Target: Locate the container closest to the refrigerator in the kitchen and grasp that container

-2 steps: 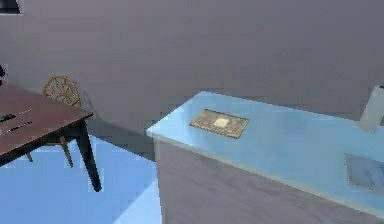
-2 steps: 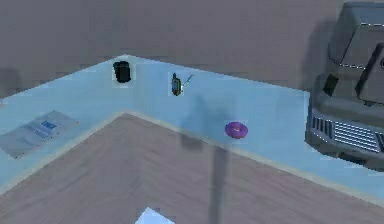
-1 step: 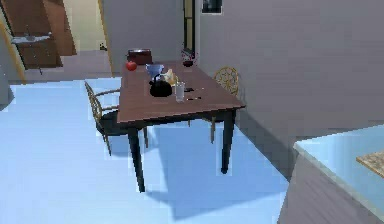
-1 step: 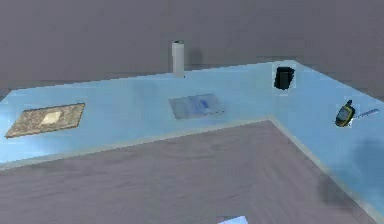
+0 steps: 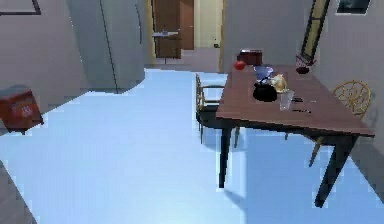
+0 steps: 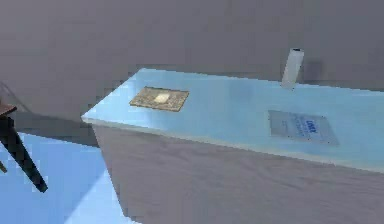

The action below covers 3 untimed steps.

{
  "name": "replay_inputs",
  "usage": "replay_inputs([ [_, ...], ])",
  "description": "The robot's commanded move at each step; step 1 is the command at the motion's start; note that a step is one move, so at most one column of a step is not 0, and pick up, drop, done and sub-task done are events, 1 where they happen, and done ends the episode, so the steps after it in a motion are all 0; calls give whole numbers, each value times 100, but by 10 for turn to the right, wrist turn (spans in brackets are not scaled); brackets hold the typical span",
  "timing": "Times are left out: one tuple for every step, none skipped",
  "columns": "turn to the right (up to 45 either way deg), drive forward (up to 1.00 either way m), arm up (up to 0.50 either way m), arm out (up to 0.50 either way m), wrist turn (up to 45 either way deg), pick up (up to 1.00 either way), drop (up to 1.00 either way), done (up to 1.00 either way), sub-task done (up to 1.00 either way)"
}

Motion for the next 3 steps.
replay_inputs([
  [0,80,0,0,0,0,0,0,0],
  [-450,0,0,0,0,0,0,0,0],
  [-150,0,0,0,0,0,0,0,0],
])
